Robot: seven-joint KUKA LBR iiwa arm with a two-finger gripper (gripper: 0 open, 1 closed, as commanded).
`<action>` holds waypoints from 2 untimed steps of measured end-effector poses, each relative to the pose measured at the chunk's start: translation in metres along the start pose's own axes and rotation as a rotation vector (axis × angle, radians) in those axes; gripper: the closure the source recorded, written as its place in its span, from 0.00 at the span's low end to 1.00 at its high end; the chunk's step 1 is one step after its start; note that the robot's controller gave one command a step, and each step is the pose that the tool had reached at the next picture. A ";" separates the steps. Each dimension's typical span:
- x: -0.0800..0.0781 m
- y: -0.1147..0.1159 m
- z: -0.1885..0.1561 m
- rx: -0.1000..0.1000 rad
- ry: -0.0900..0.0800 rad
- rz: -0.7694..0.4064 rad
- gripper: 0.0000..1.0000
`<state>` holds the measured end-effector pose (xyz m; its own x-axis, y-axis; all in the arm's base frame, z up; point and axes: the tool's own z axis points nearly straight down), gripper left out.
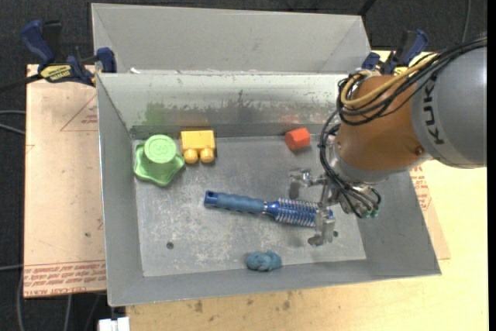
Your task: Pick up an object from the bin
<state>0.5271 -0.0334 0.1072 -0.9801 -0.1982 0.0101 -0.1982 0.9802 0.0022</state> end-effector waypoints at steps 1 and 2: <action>-0.032 -0.008 0.040 0.001 -0.012 0.016 0.00; -0.031 -0.008 0.038 0.001 -0.011 0.017 1.00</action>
Offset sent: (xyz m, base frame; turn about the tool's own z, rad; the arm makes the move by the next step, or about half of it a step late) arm 0.0316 -0.0025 -0.0372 0.0158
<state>0.5589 -0.0353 0.0691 -0.9834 -0.1817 -0.0012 -0.1817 0.9834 0.0015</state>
